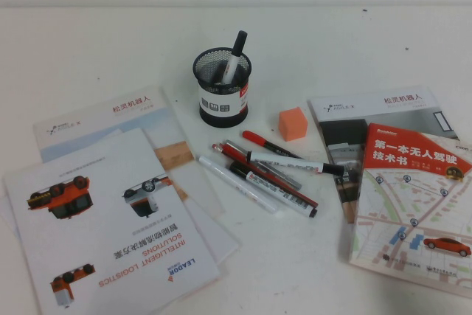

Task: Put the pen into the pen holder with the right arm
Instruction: Pick up the pen on the table

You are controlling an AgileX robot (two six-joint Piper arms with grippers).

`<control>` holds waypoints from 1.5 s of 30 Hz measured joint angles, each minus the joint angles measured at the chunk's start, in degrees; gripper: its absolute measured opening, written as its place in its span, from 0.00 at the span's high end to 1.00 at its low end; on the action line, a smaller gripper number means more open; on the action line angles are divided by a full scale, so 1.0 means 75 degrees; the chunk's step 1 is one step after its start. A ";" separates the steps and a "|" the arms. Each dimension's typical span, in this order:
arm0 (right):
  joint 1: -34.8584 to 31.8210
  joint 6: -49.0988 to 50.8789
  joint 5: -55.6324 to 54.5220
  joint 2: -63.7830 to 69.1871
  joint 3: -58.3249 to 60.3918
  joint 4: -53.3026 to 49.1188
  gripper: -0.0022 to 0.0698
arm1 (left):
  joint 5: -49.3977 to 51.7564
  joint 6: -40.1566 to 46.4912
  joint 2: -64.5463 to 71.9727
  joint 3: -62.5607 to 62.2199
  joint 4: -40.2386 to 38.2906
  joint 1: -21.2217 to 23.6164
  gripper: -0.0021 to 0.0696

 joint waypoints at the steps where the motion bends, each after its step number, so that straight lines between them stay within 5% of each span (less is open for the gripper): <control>1: 0.0000 0.0000 0.0000 0.0000 0.0000 0.0000 1.00 | 0.0000 0.0000 0.0000 0.0000 0.0000 0.0000 0.97; 15: 0.0003 -0.0882 0.1207 0.0315 -0.0892 -0.0856 1.00 | 0.0000 0.0000 0.0000 0.0000 0.0000 0.0000 0.97; 35: 0.0056 -0.3947 0.7003 0.7718 -0.7340 -0.3370 1.00 | 0.0000 0.0000 0.0000 0.0000 0.0000 0.0000 0.97; 39: 0.0660 -0.3930 0.7674 0.8748 -0.8383 -0.3860 1.00 | 0.0000 0.0000 0.0000 0.0000 0.0000 0.0000 0.97; 45: 0.2713 -0.2684 0.7869 0.9859 -0.9191 -0.5943 1.00 | 0.0000 0.0000 0.0000 0.0000 0.0000 0.0000 0.97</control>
